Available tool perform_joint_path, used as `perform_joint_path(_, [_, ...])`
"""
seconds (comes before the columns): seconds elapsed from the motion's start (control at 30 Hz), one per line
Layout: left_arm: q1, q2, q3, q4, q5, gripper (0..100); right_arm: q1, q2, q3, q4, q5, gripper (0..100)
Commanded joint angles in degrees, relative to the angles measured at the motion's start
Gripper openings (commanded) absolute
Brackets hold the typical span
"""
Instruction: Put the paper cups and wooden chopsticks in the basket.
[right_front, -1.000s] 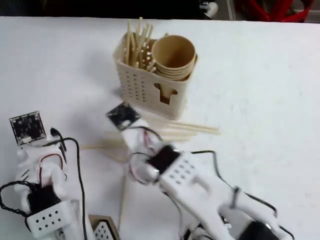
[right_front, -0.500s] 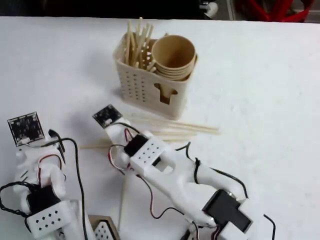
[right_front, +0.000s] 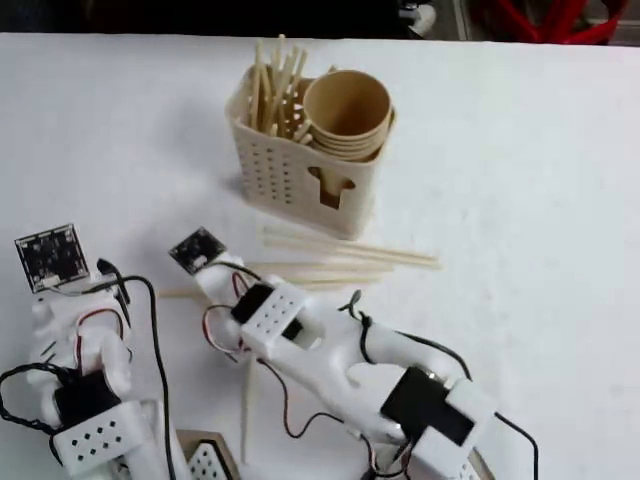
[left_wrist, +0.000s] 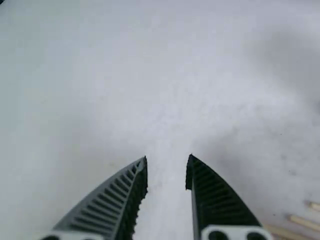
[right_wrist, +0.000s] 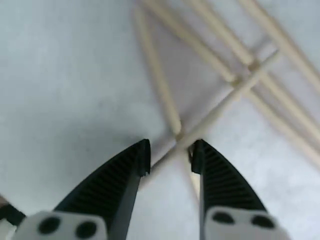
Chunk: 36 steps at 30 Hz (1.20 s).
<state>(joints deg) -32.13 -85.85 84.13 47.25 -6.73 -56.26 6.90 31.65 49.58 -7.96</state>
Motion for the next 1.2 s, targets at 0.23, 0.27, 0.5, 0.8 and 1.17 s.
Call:
perform_joint_path(0.23, [-0.57, -1.63, 0.44, -1.85, 0.44, 14, 3.56, 3.30, -2.55, 4.09, 4.57, 2.2])
perform_joint_path(0.27, [-0.57, -1.63, 0.62, -2.02, 0.35, 14, 3.56, 3.30, -2.46, 4.18, 5.63, 1.2])
perform_joint_path(0.5, [-0.40, -1.63, 0.97, -2.73, 0.35, 14, 6.90, -2.42, -5.54, 11.56, 6.24, 1.9])
perform_joint_path(0.8, [-0.48, -1.63, 0.97, -2.73, 0.35, 14, 13.23, -18.51, -8.09, 15.08, 6.33, 1.8])
perform_joint_path(1.17, [-0.57, -1.63, 0.97, -2.73, 0.35, 14, 13.76, -34.59, -20.84, 14.64, 6.33, 1.8])
